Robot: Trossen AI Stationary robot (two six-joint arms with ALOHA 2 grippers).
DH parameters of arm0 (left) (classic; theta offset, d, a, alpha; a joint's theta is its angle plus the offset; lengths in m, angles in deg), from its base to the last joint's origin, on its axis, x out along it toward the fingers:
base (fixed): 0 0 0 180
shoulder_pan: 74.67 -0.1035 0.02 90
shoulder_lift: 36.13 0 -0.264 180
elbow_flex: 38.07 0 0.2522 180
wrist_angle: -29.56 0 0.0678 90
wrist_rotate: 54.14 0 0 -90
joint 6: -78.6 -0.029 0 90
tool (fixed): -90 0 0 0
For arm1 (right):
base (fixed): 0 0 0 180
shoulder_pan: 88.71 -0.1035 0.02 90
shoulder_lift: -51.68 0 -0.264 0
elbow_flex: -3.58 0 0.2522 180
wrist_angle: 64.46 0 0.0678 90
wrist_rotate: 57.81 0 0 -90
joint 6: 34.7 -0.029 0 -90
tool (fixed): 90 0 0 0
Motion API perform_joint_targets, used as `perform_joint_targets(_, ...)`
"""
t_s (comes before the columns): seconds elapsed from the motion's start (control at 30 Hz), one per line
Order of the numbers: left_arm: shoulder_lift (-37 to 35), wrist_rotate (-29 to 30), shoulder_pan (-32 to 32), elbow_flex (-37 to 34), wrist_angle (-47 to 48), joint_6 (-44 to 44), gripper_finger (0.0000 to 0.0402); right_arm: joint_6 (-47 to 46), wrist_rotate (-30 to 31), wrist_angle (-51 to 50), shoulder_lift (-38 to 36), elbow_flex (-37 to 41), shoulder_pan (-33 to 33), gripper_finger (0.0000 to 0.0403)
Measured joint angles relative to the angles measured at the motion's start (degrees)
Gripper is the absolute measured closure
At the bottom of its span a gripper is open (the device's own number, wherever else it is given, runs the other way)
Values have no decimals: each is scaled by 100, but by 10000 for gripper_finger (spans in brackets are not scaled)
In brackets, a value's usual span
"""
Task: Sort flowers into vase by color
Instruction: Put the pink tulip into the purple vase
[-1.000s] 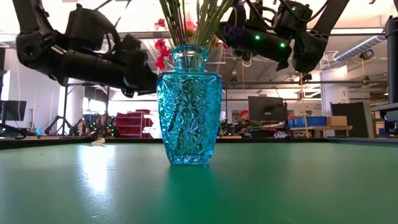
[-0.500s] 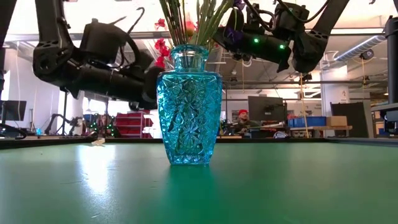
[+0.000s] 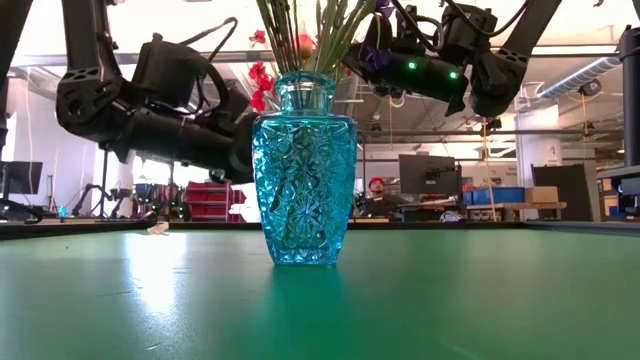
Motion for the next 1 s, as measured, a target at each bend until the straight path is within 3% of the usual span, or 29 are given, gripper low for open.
perform_joint_targets(0.17, -4, 145, -7, 103, 9, -251, 7, -136, -9, 85, 0, -5, -29, 390)
perform_joint_targets(0.47, -7, 154, -15, 270, 213, -248, 51, 295, -42, 4, 0, -173, -188, 390)
perform_joint_targets(0.67, -4, 201, -33, 376, 327, -463, 55, 733, 24, -91, 0, -173, -186, 390)
perform_joint_targets(1.0, -4, 208, -84, 355, 460, -555, 55, 638, -26, -144, 0, -289, -227, 390)
